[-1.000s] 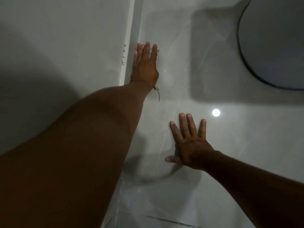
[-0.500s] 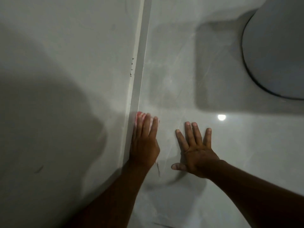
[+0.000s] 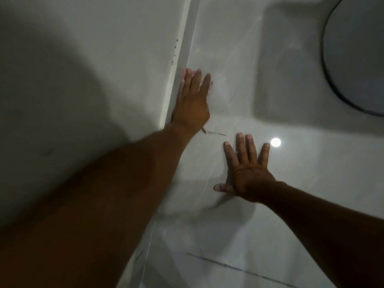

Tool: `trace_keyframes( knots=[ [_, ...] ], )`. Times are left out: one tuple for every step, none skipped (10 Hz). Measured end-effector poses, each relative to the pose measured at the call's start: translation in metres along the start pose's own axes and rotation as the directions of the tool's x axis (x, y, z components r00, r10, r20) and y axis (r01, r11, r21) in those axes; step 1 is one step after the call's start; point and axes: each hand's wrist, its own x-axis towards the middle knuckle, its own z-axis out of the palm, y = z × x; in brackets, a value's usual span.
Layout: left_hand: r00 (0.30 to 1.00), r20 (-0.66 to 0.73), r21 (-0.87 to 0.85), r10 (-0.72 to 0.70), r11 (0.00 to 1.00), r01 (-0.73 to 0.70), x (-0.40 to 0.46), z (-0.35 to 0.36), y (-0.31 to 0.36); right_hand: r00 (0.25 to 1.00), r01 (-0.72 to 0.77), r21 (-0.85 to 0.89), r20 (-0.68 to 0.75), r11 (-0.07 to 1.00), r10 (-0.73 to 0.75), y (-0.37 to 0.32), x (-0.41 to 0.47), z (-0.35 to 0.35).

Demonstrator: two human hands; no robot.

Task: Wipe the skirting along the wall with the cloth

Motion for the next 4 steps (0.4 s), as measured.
trace_keyframes(
  knots=[
    [1.0, -0.012, -0.048, 0.007, 0.999, -0.007, -0.11, 0.009, 0.0, 1.0, -0.012, 0.001, -0.017, 1.0, 0.012, 0.0, -0.001, -0.001],
    [0.999, 0.036, -0.05, 0.001, 0.999, 0.001, -0.198, 0.015, 0.001, 1.0, -0.018, -0.005, -0.021, 1.0, 0.018, 0.0, -0.002, -0.001],
    [0.999, 0.049, -0.028, -0.02, 0.999, 0.021, -0.228, 0.017, 0.002, 1.0, -0.025, -0.021, -0.009, 0.999, 0.025, -0.004, -0.006, -0.005],
    [0.994, 0.098, -0.049, -0.051, 0.997, 0.056, -0.212, -0.004, 0.015, 0.997, -0.063, -0.015, -0.051, 0.998, 0.062, -0.005, -0.013, -0.016]
  ],
)
